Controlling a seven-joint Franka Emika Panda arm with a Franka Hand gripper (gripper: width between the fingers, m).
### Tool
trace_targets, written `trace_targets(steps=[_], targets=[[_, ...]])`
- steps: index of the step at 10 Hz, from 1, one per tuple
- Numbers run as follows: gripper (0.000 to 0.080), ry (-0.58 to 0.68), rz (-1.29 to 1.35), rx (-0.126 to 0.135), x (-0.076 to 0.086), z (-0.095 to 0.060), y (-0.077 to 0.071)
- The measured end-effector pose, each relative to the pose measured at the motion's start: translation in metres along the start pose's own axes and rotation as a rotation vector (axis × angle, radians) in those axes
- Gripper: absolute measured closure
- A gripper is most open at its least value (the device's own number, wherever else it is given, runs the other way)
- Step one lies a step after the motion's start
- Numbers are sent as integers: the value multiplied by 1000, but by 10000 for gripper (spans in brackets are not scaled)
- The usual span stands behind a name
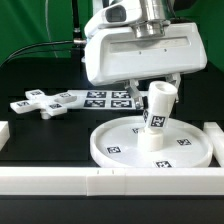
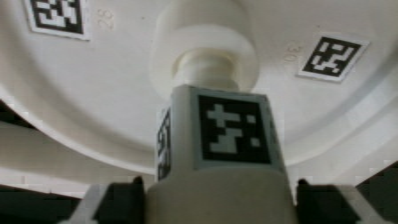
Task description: Assemble round table
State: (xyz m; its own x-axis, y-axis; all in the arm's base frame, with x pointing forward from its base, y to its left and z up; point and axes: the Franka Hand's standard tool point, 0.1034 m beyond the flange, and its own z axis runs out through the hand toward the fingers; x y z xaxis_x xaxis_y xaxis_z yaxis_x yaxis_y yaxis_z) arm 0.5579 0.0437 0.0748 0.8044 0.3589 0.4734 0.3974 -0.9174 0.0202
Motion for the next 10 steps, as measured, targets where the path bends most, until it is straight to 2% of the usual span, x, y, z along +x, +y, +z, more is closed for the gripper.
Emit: trace_targets(steps=[6,7,8,9,10], targets=[[392,32,7,-14,0,2,1],[321,31,7,-13,0,2,1],[194,31,7,-13,0,2,1],[194,30,7,-14,0,2,2],[159,29,7,-13,-1,2,1]])
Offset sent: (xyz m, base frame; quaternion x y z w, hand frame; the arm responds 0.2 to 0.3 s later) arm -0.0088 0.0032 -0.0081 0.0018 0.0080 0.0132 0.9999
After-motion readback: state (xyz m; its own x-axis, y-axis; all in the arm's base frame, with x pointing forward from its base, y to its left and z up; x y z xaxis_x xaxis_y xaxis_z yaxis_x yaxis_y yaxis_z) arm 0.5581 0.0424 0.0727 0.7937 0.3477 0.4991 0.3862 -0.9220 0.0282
